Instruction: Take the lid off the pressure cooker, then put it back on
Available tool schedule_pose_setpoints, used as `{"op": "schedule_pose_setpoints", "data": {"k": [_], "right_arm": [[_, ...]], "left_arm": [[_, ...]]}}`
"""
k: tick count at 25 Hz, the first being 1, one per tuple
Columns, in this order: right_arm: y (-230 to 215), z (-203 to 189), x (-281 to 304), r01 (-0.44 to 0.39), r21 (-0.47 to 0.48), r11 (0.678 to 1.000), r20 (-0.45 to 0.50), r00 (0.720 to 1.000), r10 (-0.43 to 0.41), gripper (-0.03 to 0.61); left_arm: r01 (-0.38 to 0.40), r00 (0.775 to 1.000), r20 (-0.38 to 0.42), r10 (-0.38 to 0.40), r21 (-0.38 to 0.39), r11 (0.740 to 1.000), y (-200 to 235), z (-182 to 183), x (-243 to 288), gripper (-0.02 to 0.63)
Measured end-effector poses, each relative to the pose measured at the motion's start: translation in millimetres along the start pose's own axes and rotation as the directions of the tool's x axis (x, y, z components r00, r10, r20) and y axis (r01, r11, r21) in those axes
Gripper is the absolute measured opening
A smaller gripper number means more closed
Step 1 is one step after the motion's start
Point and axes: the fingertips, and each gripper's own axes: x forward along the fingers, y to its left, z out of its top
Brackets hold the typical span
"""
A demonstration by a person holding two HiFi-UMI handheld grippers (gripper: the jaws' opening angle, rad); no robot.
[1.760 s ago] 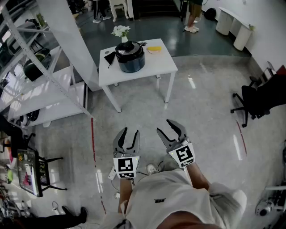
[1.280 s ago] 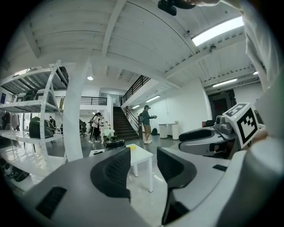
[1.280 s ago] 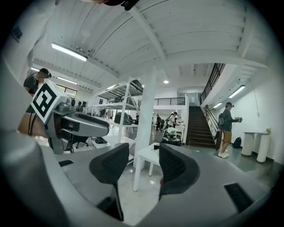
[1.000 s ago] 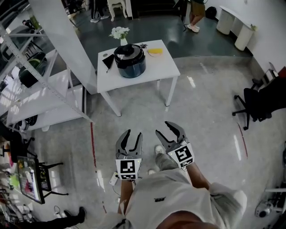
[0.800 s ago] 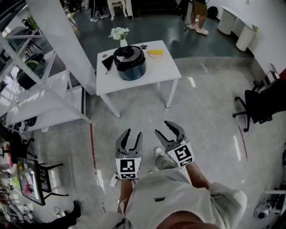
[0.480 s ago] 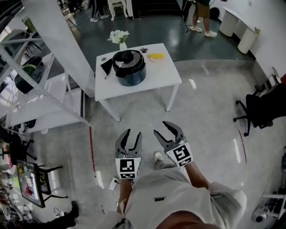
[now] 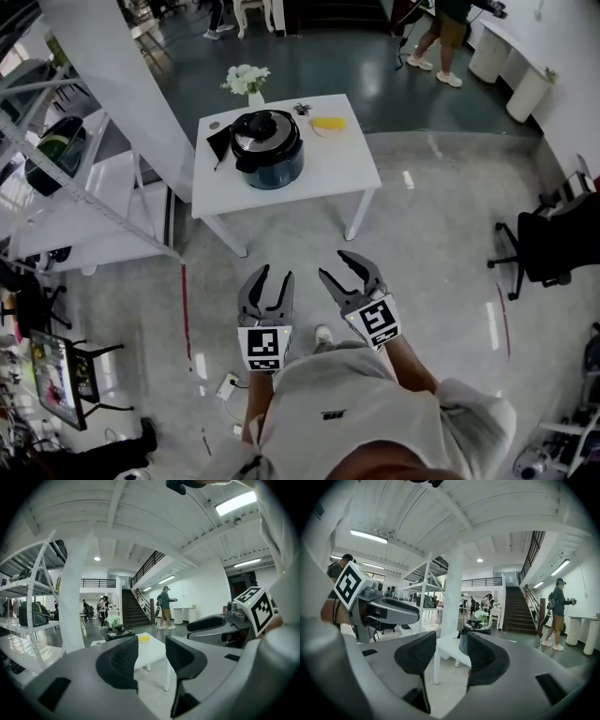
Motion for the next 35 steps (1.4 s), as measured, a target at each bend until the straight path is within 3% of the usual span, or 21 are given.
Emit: {"op": "schedule_pose_setpoints", "data": {"k": [14, 35], "right_arm": [[-49.6, -6.2, 37.3, -0.039, -0.006, 0.999, 0.012, 0.999, 0.039, 0.199], [-92.0, 6.3, 125.3, -0.027, 0.008, 1.0, -0.005, 1.0, 0.027, 0.199]], "left_arm": [[-0.042, 0.999, -0.005, 0.042, 0.005, 0.999, 9.3, 6.8, 56.8, 0.192], [-0.036, 0.999, -0.003, 0.036, 0.002, 0.999, 73.2, 12.8, 131.5, 0.187]]}}
